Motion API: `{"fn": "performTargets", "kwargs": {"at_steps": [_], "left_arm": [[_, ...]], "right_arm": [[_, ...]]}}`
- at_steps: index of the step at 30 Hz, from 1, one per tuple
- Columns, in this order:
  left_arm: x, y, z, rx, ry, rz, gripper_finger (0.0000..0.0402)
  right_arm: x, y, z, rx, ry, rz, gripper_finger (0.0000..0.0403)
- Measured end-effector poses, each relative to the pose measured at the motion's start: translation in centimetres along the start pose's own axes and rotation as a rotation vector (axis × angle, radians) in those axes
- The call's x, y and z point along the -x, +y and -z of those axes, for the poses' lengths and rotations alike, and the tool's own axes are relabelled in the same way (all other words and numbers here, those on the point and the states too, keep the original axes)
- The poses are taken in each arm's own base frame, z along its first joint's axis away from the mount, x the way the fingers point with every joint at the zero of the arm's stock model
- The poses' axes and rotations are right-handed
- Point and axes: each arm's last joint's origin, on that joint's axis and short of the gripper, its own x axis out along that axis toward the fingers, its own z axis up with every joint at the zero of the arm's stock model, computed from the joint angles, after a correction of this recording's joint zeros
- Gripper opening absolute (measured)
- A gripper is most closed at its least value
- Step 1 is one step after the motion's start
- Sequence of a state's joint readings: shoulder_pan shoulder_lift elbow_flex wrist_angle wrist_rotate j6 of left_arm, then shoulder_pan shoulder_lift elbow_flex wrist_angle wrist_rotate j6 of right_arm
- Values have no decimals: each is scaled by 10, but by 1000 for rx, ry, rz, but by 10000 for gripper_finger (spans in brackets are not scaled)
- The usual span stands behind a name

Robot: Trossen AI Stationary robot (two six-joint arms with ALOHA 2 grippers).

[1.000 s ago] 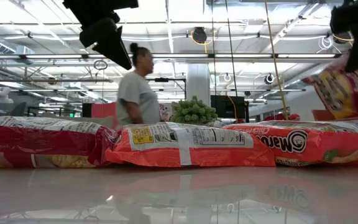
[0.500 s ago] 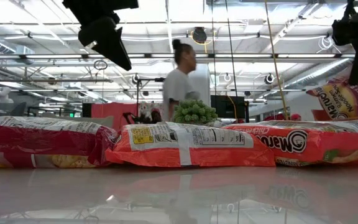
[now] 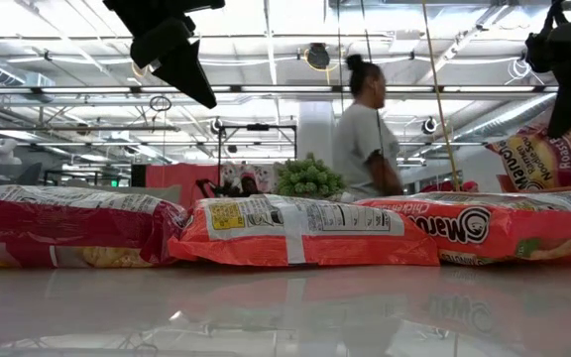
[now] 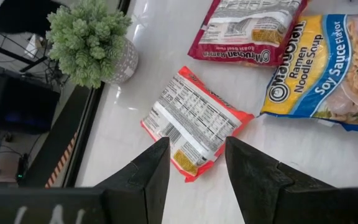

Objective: Sort Maruchan noodles
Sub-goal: Put the red bag into the orange bin, then put the blue bag into the white bin

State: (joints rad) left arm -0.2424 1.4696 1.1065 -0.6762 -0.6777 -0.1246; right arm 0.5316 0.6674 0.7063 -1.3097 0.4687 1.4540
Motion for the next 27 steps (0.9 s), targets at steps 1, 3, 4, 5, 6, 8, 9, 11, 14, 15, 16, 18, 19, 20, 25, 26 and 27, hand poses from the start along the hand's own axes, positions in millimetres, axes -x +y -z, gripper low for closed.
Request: {"fn": "performTargets", "kwargs": {"at_steps": [1, 3, 4, 5, 6, 8, 9, 11, 14, 15, 16, 18, 19, 20, 25, 26, 27], "left_arm": [[0, 0, 0, 0, 0, 0, 161], [0, 0, 0, 0, 0, 0, 161], [0, 0, 0, 0, 0, 0, 161], [0, 0, 0, -1, 0, 0, 161], [0, 0, 0, 0, 0, 0, 161], [0, 0, 0, -1, 0, 0, 161], [0, 0, 0, -1, 0, 0, 161], [0, 0, 0, -1, 0, 0, 161], [0, 0, 0, -9, 0, -1, 161], [0, 0, 0, -12, -2, -1, 161], [0, 0, -1, -10, -6, 0, 161], [0, 0, -2, -2, -19, 1, 161], [0, 0, -3, -3, -27, 2, 161], [0, 0, -4, -2, -33, 4, 161], [0, -1, -6, -20, -50, 43, 161], [0, -2, -7, -23, -54, 53, 161], [0, -2, -7, -23, -57, 58, 161]], "right_arm": [[0, 0, 0, 0, -1, 0, 155], [0, 2, 0, -5, -4, -7, 170], [-1, 3, 0, -7, -4, -13, 176], [-1, 4, 0, -10, -5, -22, 182], [-1, 6, 0, -8, -5, -33, 187], [0, 9, -1, -6, -3, -73, 194], [0, 11, -1, -2, 7, -101, 195], [3, 14, -3, 7, 8, -142, 195], [11, 18, -8, 8, -29, -176, 189], [13, 18, -10, 12, -47, -176, 186], [15, 19, -11, 14, -68, -176, 184], [17, 19, -14, 24, -107, -174, 179], [17, 20, -14, 26, -117, -174, 177], [17, 20, -15, 28, -118, -172, 175], [17, 26, -17, 47, -136, -205, 165], [17, 29, -18, 59, -146, -226, 164], [18, 33, -19, 72, -162, -257, 164]]}}
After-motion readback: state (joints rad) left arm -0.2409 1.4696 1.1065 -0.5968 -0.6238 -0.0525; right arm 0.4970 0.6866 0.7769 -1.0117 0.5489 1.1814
